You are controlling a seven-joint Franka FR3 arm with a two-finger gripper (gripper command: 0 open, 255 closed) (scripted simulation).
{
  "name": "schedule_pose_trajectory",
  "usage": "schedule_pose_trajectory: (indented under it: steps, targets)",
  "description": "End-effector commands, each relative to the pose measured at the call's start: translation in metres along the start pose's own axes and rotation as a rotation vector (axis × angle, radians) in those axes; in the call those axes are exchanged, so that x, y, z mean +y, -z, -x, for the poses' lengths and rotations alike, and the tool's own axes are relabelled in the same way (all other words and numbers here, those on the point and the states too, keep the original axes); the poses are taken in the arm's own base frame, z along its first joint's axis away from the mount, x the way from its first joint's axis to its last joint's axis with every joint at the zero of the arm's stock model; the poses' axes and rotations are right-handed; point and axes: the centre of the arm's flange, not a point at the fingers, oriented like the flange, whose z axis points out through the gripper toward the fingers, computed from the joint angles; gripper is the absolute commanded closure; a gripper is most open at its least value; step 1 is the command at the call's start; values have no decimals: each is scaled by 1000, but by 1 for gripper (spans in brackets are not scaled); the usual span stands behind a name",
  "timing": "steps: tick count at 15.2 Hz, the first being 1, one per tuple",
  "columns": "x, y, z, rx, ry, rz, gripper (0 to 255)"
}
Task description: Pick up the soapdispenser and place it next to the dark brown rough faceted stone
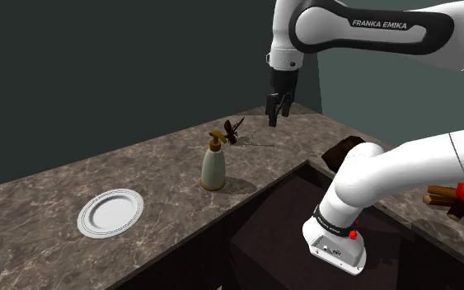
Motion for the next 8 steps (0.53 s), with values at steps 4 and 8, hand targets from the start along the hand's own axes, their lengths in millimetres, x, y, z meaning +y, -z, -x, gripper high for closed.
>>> schedule_pose_trajectory:
  steps: [4, 8]
  targets:
    - [-10, -9, -38, -8, 10, -1, 0]
    - [-25, -21, -89, -18, 24, -3, 0]
